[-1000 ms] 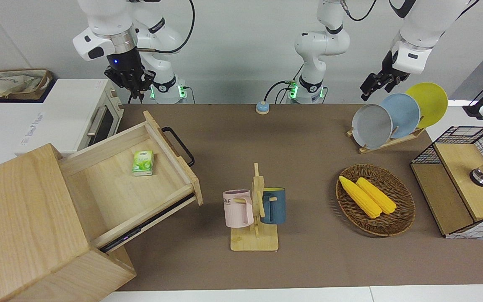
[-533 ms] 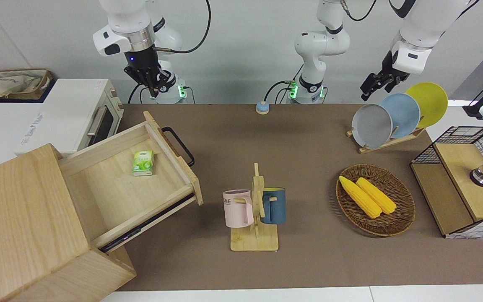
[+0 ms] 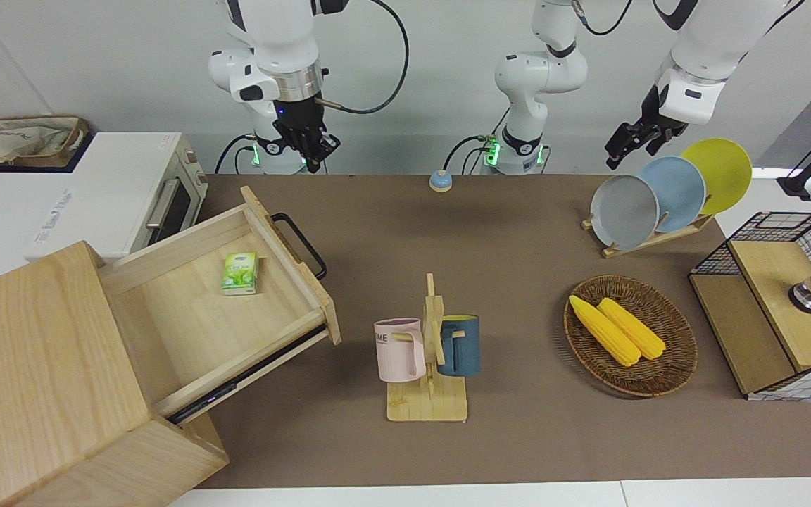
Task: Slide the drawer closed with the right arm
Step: 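Move the right gripper to the front face of the open drawer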
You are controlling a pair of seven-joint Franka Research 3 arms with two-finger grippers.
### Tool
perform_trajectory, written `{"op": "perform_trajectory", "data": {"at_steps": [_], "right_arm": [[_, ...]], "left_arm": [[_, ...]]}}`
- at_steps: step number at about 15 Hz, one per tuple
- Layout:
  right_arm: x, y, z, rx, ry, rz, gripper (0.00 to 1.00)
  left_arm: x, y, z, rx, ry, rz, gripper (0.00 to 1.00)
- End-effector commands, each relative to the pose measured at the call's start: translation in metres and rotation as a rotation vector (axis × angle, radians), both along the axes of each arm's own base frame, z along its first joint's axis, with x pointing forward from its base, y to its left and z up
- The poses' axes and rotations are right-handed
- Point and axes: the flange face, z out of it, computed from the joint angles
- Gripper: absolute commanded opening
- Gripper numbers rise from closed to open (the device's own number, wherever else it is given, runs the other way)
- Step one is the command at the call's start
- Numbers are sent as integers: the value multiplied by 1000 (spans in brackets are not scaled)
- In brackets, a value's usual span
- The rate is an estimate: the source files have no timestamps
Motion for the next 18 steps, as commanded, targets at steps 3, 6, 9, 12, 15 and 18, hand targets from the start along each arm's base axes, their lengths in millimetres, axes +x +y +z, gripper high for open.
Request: {"op": "perform_trajectory", "data": {"at_steps": [3, 6, 9, 12, 15, 18], "right_arm": [[3, 25, -60, 37, -28, -137, 0], [13, 28, -74, 53, -31, -154, 0], [29, 30, -98, 75, -36, -215, 0], [44, 32, -112, 97, -59, -266, 0], [54, 30, -128, 97, -64, -268, 0], [62, 24, -138, 77, -72, -269, 0]], "left_arm": [[-3, 0, 5, -5, -8, -9, 993], [-3, 0, 4, -5, -7, -9, 993], [-3, 0, 4, -5, -7, -9, 993], [-3, 0, 4, -5, -7, -9, 993], [-3, 0, 4, -5, -7, -9, 993], [-3, 0, 4, -5, -7, -9, 993]]}}
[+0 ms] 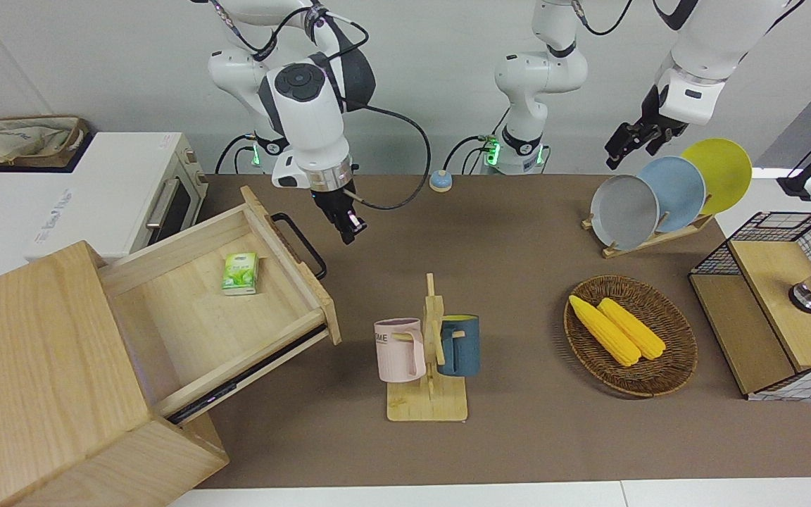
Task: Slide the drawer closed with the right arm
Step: 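Move the right gripper to the front face of the open drawer, then push the drawer front away from the robot with the right gripper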
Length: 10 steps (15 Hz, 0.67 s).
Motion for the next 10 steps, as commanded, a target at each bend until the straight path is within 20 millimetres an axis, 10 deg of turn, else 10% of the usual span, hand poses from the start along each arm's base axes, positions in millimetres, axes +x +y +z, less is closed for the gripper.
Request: {"op": "perform_trajectory", "data": {"at_steps": [1, 10], "right_arm": [[11, -6, -8, -14, -28, -26, 0], [41, -28, -5, -39, -64, -47, 0]], "left_arm": [[-3, 0, 4, -5, -7, -9, 993], [-3, 0, 4, -5, -7, -9, 993]]}}
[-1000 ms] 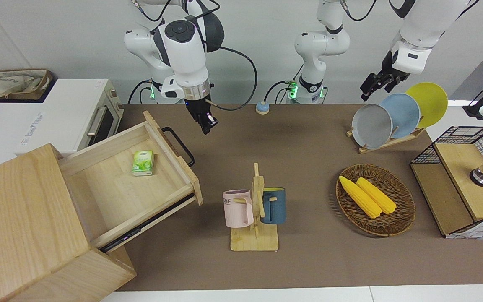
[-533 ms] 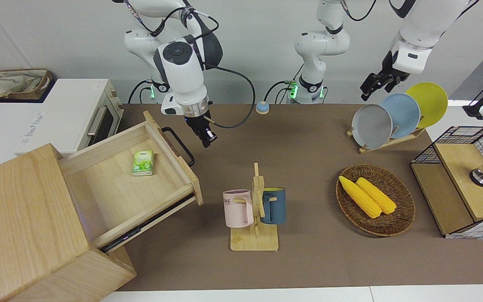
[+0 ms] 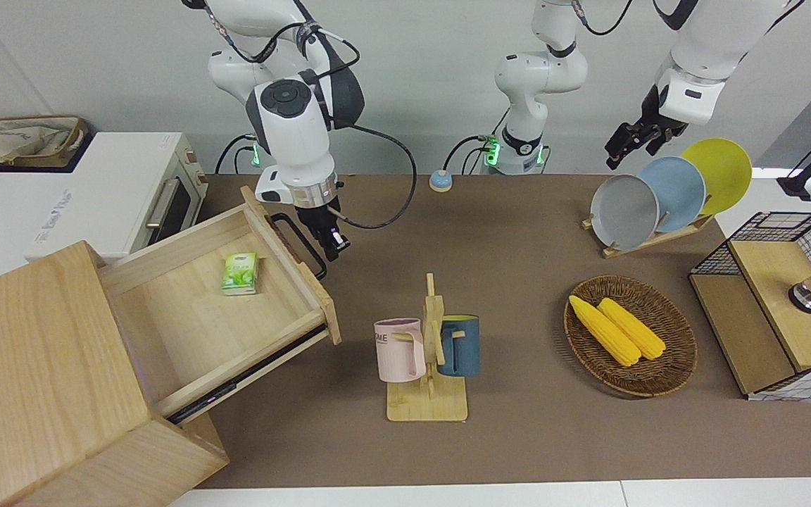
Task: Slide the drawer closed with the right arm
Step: 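Push the drawer front away from the robot with the right gripper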
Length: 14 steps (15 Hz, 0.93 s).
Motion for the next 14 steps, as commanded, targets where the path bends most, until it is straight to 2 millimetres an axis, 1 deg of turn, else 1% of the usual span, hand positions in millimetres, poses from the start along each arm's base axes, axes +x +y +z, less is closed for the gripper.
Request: {"op": "perform_trajectory", "data": {"at_steps": [1, 6, 7, 10, 11, 12, 14], "right_arm": [[18, -4, 4, -13, -29, -18, 0], [33, -11, 9, -14, -49, -24, 0], [36, -13, 7, -19, -49, -22, 0], [41, -25, 2, -53, -55, -23, 0], [45, -34, 1, -57, -54, -31, 0], [49, -39, 4, -66, -66, -25, 0], [57, -58, 1, -81, -67, -29, 0]], "left_arm": [[-3, 0, 4, -5, -7, -9, 993], [-3, 0, 4, -5, -7, -9, 993], [-3, 0, 4, -5, -7, -9, 993], [-3, 0, 4, -5, -7, -9, 993], [-3, 0, 4, -5, -7, -10, 993], [-3, 0, 4, -5, -7, -9, 993], [-3, 0, 4, -5, -7, -9, 993]]}}
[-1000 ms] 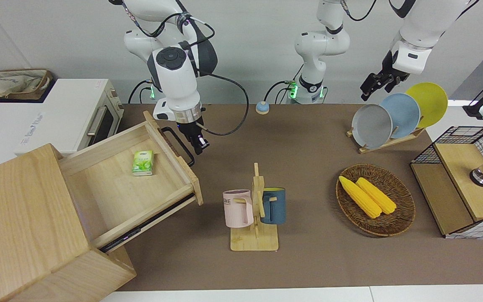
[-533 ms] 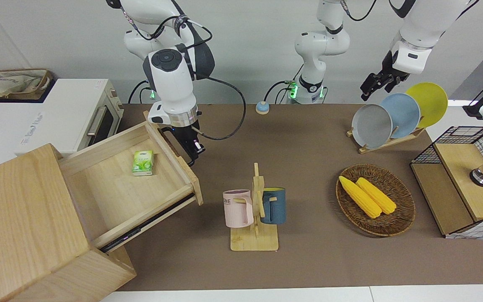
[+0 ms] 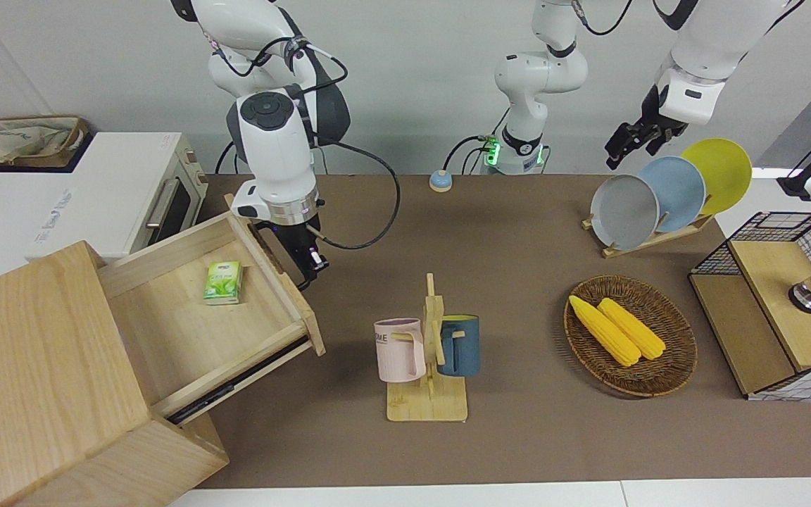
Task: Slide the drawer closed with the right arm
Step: 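Push the drawer front away from the robot with the right gripper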
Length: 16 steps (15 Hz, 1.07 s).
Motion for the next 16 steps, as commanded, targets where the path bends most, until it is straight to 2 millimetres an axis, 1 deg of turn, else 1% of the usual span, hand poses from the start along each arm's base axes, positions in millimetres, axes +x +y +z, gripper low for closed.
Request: {"op": "perform_trajectory", "data": {"at_steps": [1, 9, 11, 14, 16], "right_arm": [[21, -33, -3, -31, -13, -7, 0], [45, -110, -2, -67, -30, 47, 0], [53, -125, 0, -61, -40, 31, 0], [57, -144, -1, -66, -38, 54, 0], [62, -158, 2, -64, -49, 57, 0]], "left_arm": [[-3, 0, 4, -5, -7, -9, 993], [-3, 0, 4, -5, -7, -9, 993], [-3, 0, 4, -5, -7, -9, 993], [-3, 0, 4, -5, -7, -9, 993], [-3, 0, 4, -5, -7, -9, 993]]}}
